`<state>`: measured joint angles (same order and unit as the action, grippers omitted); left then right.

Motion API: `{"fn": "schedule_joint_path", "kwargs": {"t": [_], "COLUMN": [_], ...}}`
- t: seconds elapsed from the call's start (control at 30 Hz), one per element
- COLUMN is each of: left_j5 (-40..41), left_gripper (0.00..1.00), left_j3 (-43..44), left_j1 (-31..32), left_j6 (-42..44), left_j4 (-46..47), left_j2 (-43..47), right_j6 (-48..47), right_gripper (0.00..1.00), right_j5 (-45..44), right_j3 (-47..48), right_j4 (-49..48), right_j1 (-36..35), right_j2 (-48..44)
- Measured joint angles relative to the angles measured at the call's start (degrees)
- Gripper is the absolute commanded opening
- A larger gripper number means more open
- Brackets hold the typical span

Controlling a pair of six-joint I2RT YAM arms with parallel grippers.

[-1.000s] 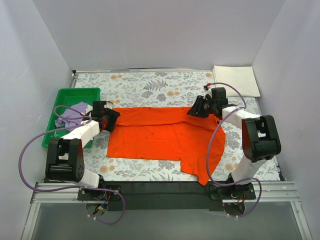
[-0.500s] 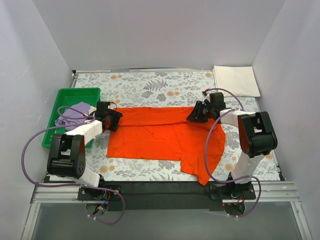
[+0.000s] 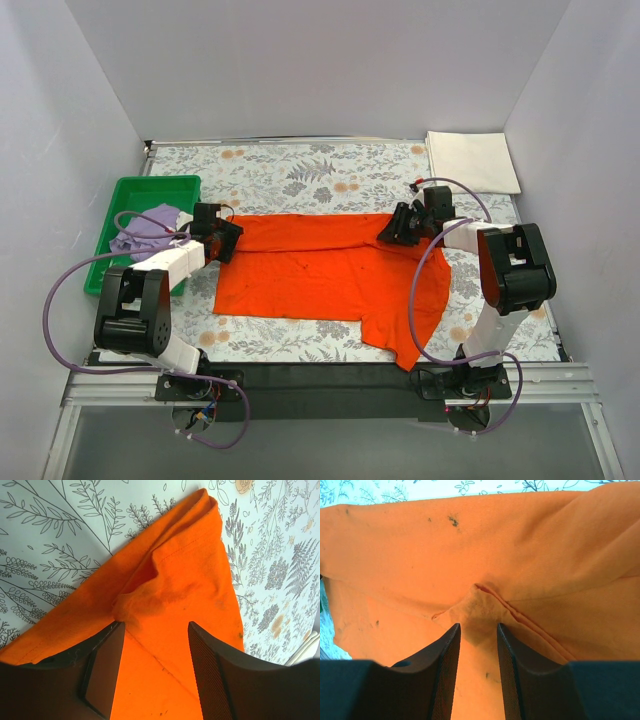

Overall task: Fold and stack the t-shirts
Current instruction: Fold the tshirt

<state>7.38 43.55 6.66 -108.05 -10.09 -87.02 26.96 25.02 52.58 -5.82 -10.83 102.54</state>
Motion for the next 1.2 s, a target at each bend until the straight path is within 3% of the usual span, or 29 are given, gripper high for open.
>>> {"fn": "schedule_joint_path", "kwargs": {"t": [0.47,0.77,1.2], "left_j5": [0.8,1.0,5.3], "left_gripper": [0.51,0.37,0.32], "left_j3": [0.0,0.0,0.0], "left_j1": [0.0,0.0,0.0], "left_j6": [0.3,1.4,8.2], "left_j4": [-0.6,-0.6,0.3], "left_j2": [0.0,-0.9,-1.8], "right_j6": [-0.2,-0.2,-0.2], "right_gripper": [0.36,0.36,0.36], "right_j5": [-0.2,-0.2,0.0], "right_j3": [0.0,-0.2,-0.9], "right_j4": [0.0,-0.2,-0.9], "right_j1": [0.0,0.3,0.7], "right_j2": [0.1,0.2,0.2]}}
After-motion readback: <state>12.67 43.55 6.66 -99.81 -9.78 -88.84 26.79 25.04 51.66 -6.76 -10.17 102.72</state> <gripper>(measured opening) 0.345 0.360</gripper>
